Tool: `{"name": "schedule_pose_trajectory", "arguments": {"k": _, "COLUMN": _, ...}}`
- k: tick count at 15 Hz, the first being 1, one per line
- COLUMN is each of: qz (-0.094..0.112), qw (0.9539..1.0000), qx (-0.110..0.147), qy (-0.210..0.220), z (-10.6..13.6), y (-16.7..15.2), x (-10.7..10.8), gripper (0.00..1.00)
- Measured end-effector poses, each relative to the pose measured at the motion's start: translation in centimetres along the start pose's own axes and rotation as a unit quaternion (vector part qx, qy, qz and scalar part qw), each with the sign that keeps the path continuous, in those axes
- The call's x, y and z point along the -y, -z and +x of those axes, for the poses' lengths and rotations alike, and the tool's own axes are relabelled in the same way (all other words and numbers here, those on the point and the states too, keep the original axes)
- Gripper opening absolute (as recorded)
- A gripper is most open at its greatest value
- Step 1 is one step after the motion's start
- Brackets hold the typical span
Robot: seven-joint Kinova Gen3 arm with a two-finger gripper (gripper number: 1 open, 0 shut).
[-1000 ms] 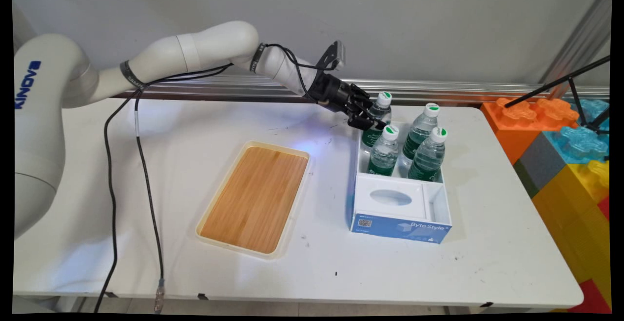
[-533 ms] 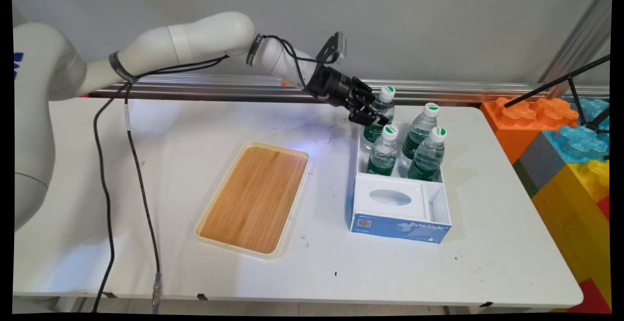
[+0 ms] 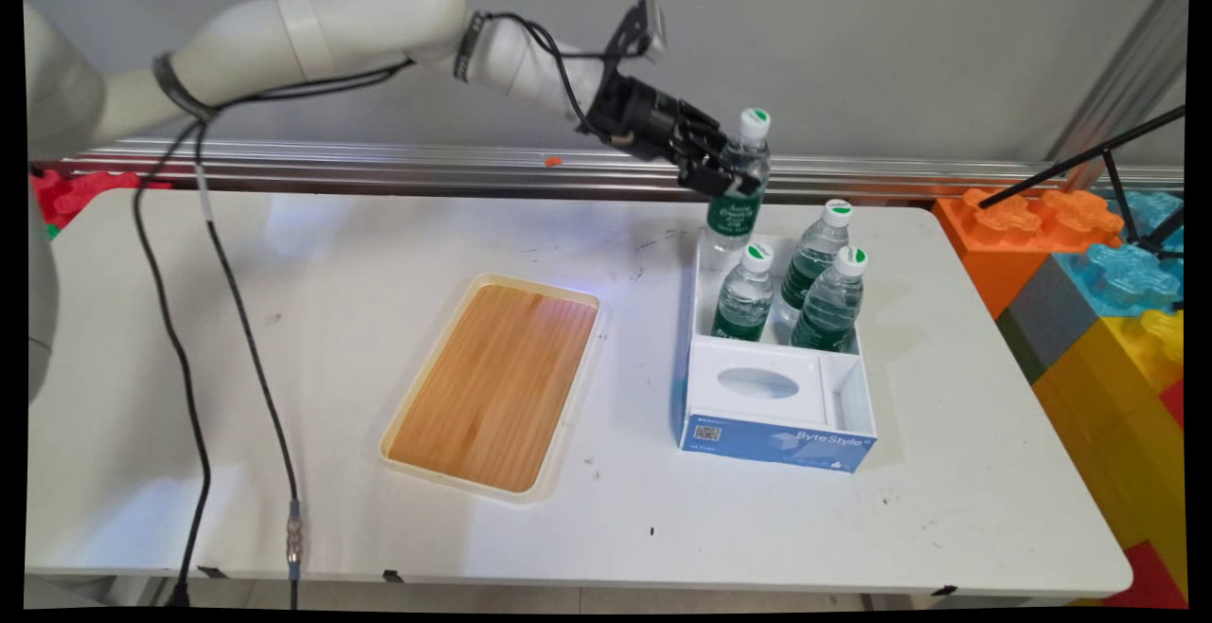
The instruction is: Place the picked object on the tray
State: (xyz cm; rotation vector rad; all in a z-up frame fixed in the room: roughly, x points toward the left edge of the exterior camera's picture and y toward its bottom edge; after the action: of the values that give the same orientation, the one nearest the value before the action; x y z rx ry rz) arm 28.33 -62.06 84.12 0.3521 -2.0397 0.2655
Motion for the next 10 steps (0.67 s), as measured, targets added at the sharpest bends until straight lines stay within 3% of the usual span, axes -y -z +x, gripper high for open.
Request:
{"name": "schedule_pose_trajectory", "arguments": {"k": 5, "qz": 0.026, "qw": 0.9985, "qx": 0.0, "qy": 0.049, "z": 2.4, "y": 5.7, "x": -1.9, "gripper": 0.0}}
{"name": "schedule_pose_trajectory", "arguments": {"k": 10, "qz": 0.02, "qw": 0.9979, "qx": 0.009, "qy": 0.061, "z": 2.3, "y": 12.2, "x": -6.3, "gripper": 0.0}}
